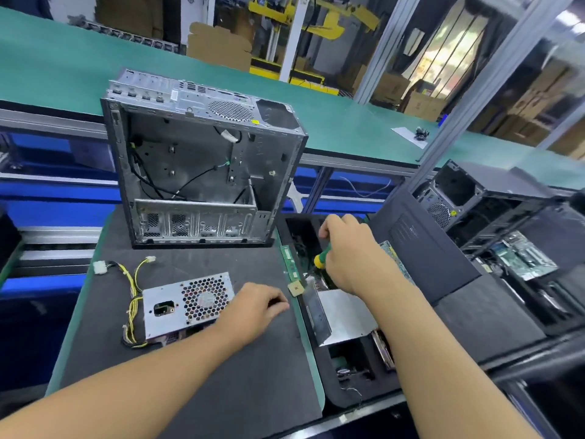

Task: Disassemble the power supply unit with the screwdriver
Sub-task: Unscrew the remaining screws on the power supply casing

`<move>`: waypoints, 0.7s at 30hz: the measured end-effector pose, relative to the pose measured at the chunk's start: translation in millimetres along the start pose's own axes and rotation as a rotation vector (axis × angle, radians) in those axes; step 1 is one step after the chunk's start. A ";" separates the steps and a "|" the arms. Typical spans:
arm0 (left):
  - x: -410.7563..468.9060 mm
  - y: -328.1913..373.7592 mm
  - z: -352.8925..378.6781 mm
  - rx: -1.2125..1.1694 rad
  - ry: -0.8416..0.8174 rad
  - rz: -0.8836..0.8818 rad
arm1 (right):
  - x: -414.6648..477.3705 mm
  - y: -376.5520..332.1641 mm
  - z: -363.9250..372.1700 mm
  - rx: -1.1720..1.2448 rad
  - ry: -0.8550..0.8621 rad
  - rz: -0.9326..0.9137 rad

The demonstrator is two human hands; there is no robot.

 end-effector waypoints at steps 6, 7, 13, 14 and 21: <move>-52.4 -0.4 144.3 -0.542 -0.416 -0.841 | -31.8 77.9 -3.6 0.002 -0.014 0.164; -57.6 -1.8 159.4 -0.576 -0.411 -0.917 | -38.8 90.0 -3.3 -0.014 -0.016 0.181; -43.1 27.9 221.8 -0.837 -0.506 -0.951 | -63.8 142.1 -6.0 -0.082 -0.042 0.249; -37.9 33.5 223.9 -0.842 -0.529 -0.929 | -64.2 146.7 -6.6 -0.073 -0.041 0.261; 17.2 54.0 135.3 -0.060 -0.296 0.033 | -41.7 135.8 -2.5 0.040 -0.007 0.256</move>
Point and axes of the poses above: each hand's wrist, its own x-axis towards the middle knuckle, its own z-axis out of the palm, y = z × x, the point moved 10 cm from there along x, towards the middle knuckle, and after that the axes turned 10 degrees about y, right-handed, at the moved point
